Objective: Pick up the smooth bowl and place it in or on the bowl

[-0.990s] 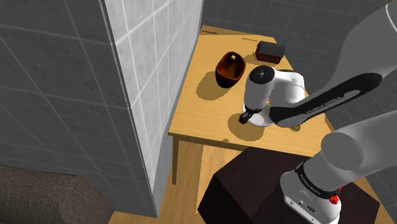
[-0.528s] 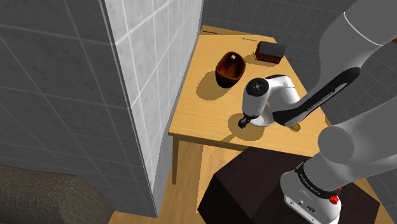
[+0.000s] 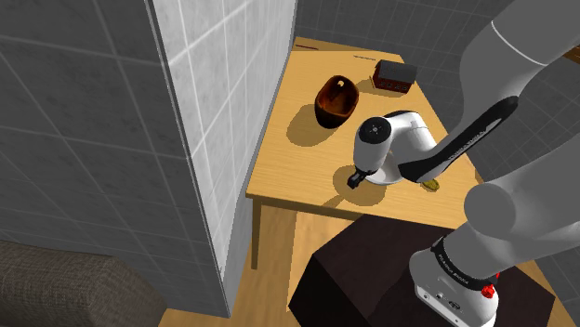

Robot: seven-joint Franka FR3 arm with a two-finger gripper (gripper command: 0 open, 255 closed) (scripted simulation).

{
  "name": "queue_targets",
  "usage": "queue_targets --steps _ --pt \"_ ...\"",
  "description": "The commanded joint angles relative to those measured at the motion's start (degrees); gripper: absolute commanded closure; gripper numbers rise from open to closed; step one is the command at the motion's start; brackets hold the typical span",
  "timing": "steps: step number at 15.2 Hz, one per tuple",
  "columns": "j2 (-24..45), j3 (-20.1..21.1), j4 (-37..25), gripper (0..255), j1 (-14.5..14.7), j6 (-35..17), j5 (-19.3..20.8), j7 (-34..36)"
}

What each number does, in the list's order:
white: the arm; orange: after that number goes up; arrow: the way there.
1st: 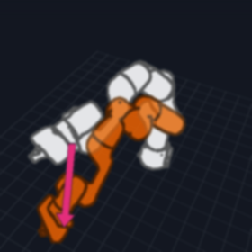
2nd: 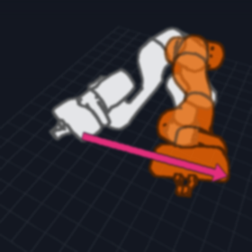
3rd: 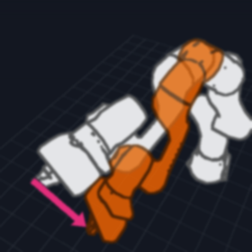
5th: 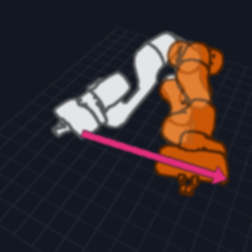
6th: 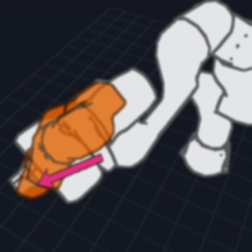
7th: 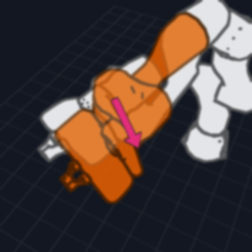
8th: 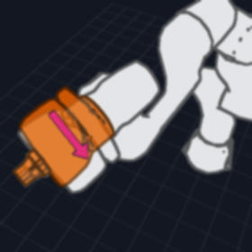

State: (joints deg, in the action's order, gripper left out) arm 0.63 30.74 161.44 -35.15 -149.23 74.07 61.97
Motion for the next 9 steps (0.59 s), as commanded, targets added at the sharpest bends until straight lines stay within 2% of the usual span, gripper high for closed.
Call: queue_targets --steps 1,2,9 --pt "0.0 0.0 0.0 0 0.0 0.0 0.0 0.0" --pt "0.0 0.0 0.0 255 0.0 0.0 0.0 0.0" --pt "0.0 0.0 -0.01 255 0.0 0.0 -0.01 -0.01"
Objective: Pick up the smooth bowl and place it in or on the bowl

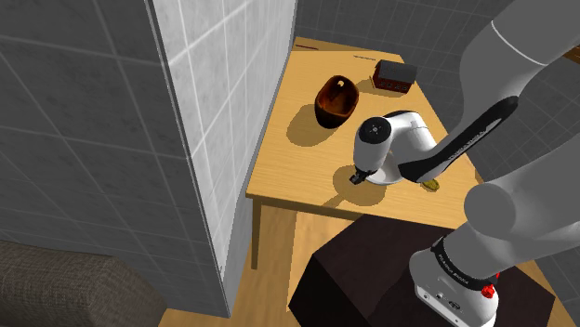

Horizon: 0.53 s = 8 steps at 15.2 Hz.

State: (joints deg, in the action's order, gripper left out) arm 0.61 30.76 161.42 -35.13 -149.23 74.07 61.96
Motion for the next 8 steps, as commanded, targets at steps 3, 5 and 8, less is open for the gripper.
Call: queue_targets --steps 3,5,8 --pt "-1.44 0.11 0.52 255 0.07 -0.39 -1.97 -1.77" --pt "-4.4 0.26 1.52 255 0.42 -1.08 -6.17 -5.55" --pt "-8.79 0.0 2.94 255 1.58 -1.68 -12.9 -11.57"
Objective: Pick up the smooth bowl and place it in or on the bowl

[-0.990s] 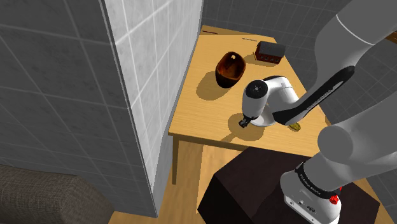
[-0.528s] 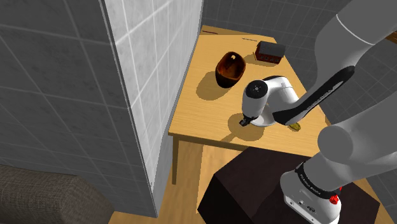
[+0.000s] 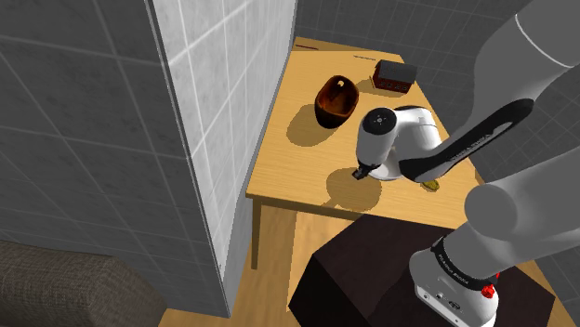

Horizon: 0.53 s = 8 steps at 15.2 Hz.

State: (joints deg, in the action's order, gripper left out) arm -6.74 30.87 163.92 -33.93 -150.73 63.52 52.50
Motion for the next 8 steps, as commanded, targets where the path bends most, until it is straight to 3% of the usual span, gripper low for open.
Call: queue_targets --steps 1,8 --pt "-2.87 -0.35 0.88 255 0.97 -0.22 -4.63 -4.16" --pt "-11.85 -3.9 2.96 255 6.97 1.94 -18.93 -17.28"
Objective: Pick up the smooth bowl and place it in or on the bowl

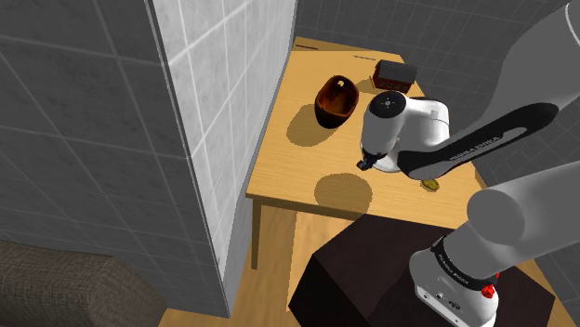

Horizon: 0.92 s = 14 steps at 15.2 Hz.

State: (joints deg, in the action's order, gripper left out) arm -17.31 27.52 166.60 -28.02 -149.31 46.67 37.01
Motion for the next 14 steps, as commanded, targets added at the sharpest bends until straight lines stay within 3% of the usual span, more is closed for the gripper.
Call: queue_targets --steps 1,7,14 --pt "-2.42 -1.17 0.42 255 1.99 1.13 -3.74 -3.37" --pt "-8.59 -4.73 0.52 255 7.04 5.72 -11.46 -11.17" --pt "-14.56 -7.84 -0.65 255 11.16 11.93 -17.07 -17.69"
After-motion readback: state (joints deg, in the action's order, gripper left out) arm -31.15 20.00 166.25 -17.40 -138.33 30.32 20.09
